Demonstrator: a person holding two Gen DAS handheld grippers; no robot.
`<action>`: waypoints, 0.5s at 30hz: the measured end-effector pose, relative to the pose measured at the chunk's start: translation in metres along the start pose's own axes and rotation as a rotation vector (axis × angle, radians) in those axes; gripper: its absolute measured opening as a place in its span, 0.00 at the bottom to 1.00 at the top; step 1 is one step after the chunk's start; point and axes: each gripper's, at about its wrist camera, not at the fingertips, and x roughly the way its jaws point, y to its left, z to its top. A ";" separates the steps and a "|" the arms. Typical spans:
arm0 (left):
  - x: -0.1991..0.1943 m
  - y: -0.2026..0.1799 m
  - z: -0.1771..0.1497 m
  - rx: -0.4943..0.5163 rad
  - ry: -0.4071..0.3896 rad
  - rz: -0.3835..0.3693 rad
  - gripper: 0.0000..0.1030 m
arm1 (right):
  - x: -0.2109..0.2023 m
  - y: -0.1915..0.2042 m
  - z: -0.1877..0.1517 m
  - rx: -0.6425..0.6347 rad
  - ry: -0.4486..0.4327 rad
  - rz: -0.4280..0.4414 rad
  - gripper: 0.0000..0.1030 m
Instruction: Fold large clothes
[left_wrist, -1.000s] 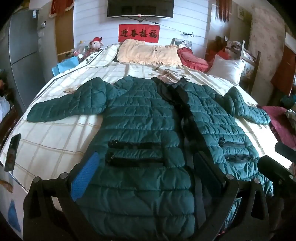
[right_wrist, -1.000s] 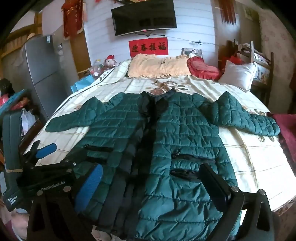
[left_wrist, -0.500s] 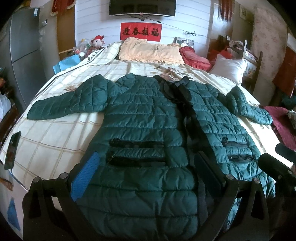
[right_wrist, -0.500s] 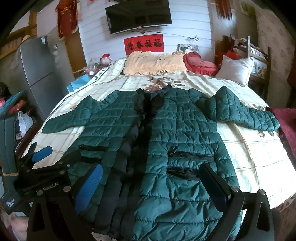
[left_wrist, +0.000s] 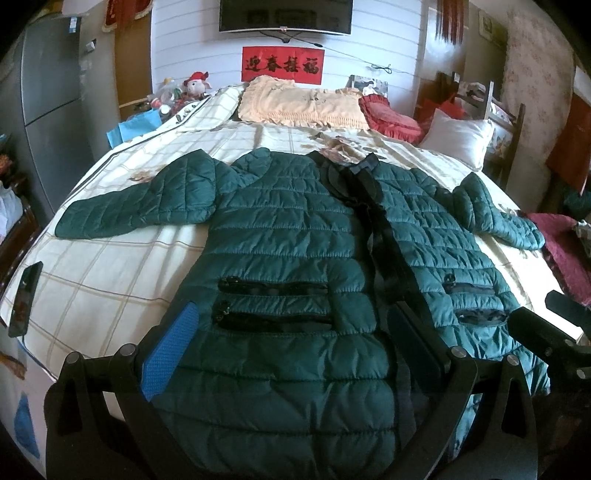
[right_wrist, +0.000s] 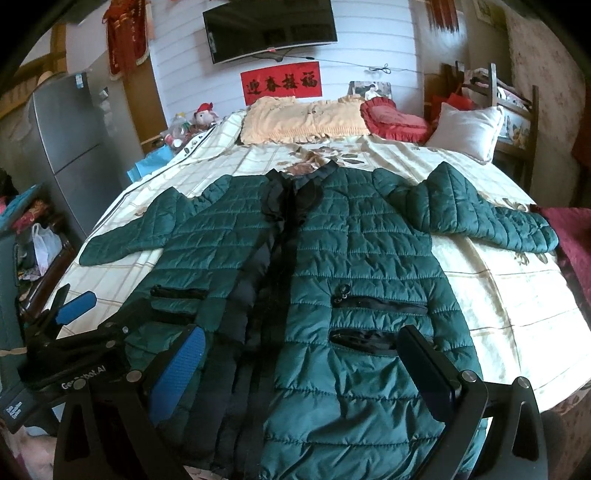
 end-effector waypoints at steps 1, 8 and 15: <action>-0.001 0.000 0.000 0.002 0.002 0.001 1.00 | 0.000 0.000 -0.001 -0.009 -0.001 -0.008 1.00; 0.000 -0.001 -0.001 0.001 0.002 0.002 1.00 | 0.001 0.000 -0.002 -0.010 -0.009 -0.012 1.00; 0.001 0.000 -0.002 0.003 0.004 0.003 1.00 | 0.005 -0.004 -0.002 -0.009 -0.017 -0.015 1.00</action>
